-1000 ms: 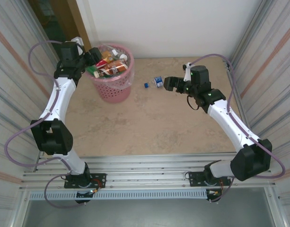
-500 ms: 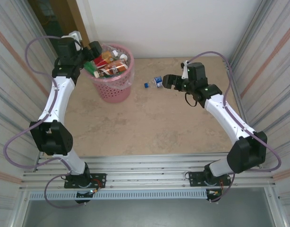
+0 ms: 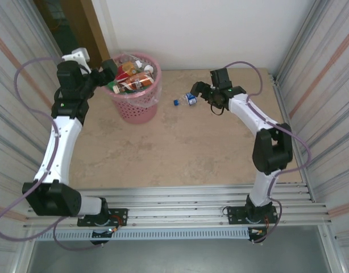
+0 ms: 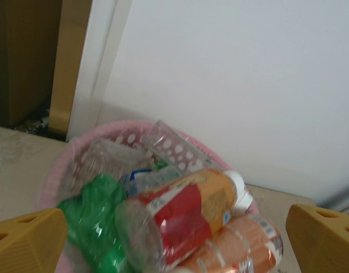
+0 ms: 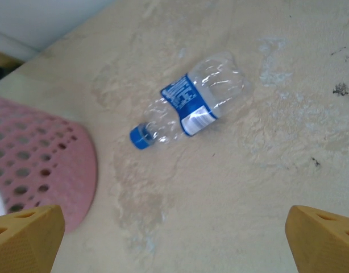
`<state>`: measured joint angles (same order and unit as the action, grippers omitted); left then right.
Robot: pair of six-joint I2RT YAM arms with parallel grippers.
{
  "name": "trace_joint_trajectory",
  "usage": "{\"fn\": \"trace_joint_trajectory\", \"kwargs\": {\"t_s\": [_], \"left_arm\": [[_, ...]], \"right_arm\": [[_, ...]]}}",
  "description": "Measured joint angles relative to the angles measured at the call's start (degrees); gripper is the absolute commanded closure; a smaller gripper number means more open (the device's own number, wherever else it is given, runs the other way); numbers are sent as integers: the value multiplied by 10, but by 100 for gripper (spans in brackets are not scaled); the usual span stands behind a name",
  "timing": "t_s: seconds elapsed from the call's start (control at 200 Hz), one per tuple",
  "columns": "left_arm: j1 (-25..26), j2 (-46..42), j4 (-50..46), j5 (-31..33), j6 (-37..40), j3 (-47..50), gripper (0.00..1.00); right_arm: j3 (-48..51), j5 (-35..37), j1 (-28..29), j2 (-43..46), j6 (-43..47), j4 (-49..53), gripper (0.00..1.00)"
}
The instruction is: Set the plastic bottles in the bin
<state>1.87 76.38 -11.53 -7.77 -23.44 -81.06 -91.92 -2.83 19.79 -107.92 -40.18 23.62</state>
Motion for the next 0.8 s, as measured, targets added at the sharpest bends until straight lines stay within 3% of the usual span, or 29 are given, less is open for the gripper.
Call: {"fn": "trace_joint_trajectory", "kwargs": {"t_s": [0.276,0.501,0.802], "left_arm": [[-7,-83,3,11,-10,100,1],[-11,-118,3,16,-10,114,1],[-16,-119,0,9,-10,125,1]], "right_arm": [[-116,70,25,-144,-64,8,2],[-238,120,42,-258,-113,30,2],[-382,134,49,-363,-149,64,2]]}}
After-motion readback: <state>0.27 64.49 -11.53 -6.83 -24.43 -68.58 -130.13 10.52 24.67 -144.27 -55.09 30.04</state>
